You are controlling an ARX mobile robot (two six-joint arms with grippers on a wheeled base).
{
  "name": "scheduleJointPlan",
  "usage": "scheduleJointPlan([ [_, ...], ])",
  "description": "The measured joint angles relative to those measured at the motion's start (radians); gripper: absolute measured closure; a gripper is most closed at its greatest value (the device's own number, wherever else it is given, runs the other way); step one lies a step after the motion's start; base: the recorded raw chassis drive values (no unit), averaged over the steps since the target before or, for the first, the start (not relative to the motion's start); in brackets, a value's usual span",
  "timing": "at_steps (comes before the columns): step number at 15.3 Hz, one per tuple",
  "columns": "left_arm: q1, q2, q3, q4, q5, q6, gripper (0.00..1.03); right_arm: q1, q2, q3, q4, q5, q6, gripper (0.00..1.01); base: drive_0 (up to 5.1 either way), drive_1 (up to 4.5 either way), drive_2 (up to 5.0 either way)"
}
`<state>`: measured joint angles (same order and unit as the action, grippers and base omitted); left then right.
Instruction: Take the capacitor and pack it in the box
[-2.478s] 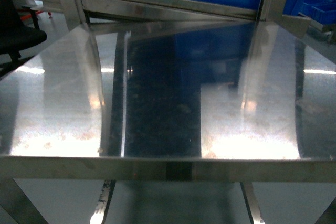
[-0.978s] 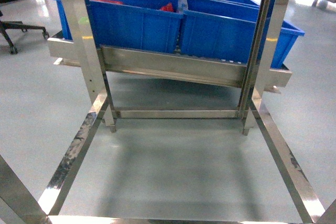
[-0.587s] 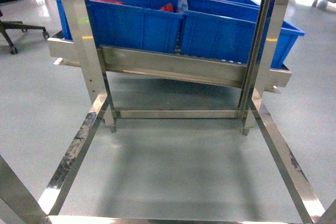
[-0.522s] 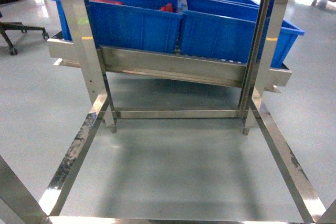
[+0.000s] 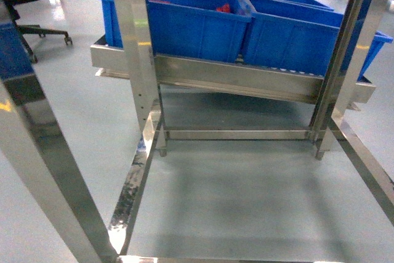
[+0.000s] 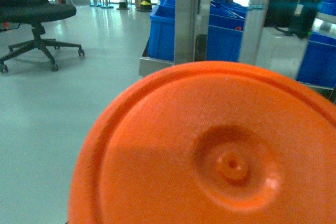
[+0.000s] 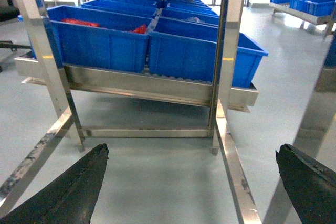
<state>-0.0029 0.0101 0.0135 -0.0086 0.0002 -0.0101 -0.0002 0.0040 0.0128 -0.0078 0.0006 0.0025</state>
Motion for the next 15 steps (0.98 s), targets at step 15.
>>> scheduleJointPlan([
  [15, 0.0, 0.0, 0.0, 0.004, 0.0, 0.0, 0.6, 0.0, 0.0, 0.0, 0.005, 0.0, 0.0, 0.03, -4.9, 2.51, 2.5],
])
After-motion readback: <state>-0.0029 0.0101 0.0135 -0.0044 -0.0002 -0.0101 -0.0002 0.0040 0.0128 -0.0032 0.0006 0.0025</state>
